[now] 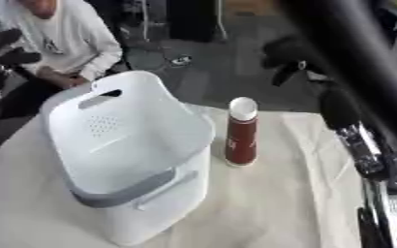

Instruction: Pick up objects on the table and place them in the box.

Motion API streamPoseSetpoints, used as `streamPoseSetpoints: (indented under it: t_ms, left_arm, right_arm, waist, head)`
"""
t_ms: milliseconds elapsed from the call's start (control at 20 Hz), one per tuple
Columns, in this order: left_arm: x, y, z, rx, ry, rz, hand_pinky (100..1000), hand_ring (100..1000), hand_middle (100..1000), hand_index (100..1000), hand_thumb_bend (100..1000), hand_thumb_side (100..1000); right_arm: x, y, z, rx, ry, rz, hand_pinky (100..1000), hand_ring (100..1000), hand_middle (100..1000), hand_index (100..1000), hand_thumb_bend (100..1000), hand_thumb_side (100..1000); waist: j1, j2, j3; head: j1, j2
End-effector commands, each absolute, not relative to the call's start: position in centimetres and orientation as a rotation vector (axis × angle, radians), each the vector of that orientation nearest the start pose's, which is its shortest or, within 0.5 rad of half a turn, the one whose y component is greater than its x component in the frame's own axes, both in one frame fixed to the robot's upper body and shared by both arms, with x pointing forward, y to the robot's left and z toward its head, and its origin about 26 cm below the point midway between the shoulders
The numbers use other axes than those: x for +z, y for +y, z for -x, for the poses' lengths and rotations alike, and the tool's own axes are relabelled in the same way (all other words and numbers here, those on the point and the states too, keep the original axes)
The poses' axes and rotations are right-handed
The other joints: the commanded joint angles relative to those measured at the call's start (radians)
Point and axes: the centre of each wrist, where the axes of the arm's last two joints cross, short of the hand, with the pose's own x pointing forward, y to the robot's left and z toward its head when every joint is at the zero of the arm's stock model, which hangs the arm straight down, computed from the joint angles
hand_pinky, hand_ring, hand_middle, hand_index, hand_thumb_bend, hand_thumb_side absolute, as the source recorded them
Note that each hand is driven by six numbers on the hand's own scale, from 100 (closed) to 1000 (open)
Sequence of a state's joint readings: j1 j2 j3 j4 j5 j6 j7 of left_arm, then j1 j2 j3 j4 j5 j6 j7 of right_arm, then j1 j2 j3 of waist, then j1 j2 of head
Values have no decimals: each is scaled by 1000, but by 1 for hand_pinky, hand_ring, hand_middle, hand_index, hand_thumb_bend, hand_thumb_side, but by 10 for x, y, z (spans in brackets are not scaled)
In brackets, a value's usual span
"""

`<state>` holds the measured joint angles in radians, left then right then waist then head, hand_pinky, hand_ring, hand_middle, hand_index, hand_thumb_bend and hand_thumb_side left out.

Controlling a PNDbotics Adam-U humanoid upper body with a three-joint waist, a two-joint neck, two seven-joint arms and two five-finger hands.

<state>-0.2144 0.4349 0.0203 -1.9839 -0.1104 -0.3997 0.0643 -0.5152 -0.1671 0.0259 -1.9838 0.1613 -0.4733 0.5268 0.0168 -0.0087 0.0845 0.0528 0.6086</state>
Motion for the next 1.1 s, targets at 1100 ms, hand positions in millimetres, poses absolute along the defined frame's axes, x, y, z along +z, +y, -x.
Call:
streamPoseSetpoints:
  t_ms: [1100]
  left_arm:
    - [191, 291, -289, 817, 3512, 448, 1000, 778, 921, 1000, 444, 1000]
  right_arm:
    - [252, -154, -458, -1772, 2639, -381, 785, 827, 912, 919, 100, 1000]
  waist:
    - [2, -35, 46]
  head:
    - [-56, 3]
